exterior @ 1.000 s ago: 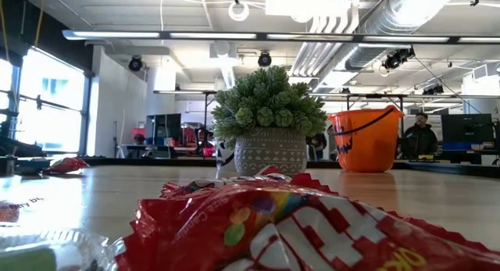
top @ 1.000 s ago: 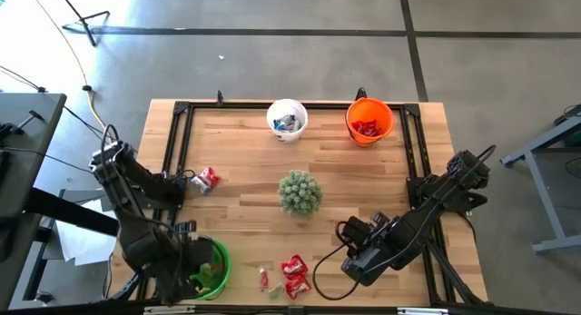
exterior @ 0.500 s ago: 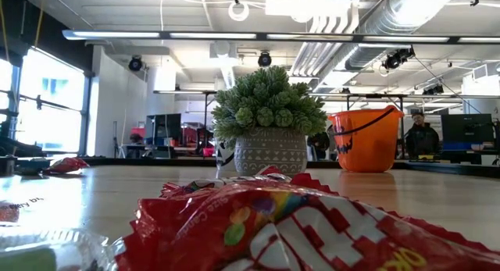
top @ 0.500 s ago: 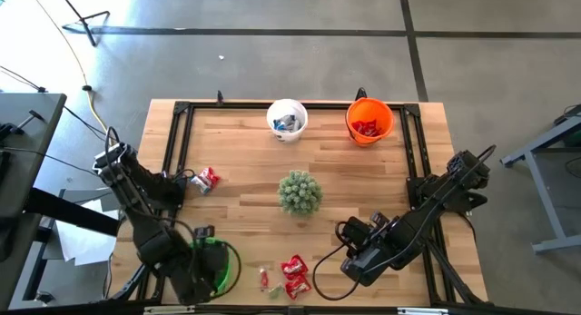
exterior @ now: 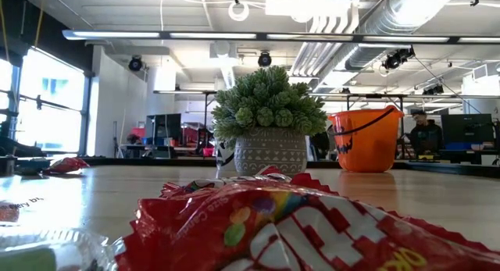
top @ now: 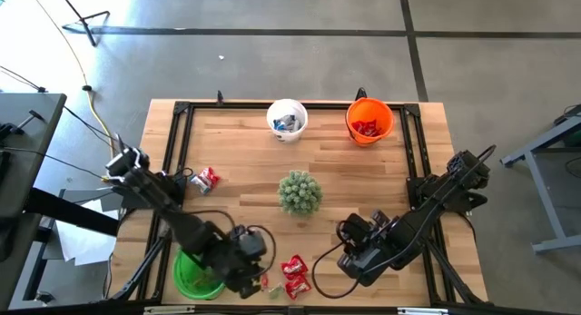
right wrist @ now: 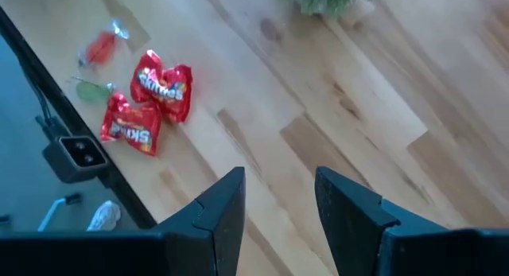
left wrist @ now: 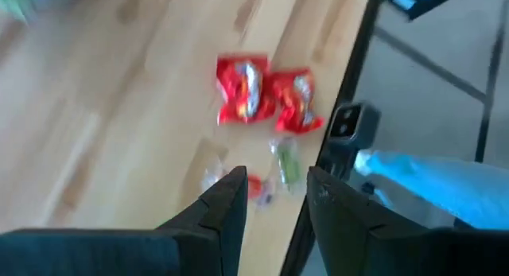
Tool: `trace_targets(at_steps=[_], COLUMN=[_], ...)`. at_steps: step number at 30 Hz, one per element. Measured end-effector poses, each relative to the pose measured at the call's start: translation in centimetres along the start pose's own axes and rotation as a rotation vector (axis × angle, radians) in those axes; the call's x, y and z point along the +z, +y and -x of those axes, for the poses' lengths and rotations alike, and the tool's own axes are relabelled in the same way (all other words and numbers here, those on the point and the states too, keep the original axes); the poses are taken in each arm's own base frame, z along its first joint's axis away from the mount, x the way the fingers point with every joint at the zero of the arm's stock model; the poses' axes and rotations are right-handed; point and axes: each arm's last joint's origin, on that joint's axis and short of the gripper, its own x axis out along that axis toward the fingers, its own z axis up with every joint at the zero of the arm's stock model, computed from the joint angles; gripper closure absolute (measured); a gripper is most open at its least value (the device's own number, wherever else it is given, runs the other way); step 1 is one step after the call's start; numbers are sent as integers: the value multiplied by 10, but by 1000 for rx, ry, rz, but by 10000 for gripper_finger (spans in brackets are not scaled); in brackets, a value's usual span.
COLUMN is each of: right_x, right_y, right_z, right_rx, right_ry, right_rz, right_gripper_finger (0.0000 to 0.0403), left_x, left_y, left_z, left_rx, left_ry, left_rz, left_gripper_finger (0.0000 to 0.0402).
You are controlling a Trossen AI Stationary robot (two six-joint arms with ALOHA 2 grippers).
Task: Sort candy
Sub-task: Put the red gummy into the green bucket
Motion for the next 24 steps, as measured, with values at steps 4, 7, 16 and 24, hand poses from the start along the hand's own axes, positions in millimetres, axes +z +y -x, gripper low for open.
trace_targets(at_steps=[4, 7, 16, 24], right_x=[0, 1, -2, -5], right_y=[0, -1, 0, 0], right_z=[0, 0, 1, 2], right_rx=[-7, -8, -9, -10], right_ry=[-19, -23, -21, -18], right_rz=[7, 38, 143, 245], right_gripper_finger=[253, 253, 253, 253], left_x=[-5, -8, -7, -27], left_y=[-1, 1, 14, 5], left_z=[-31, -56, -96, -106], left_rx=[33, 83, 224, 231], left_ry=[95, 125, 101, 202], left_rz=[120, 206, 546, 665], left_gripper_finger=[284, 284, 284, 284])
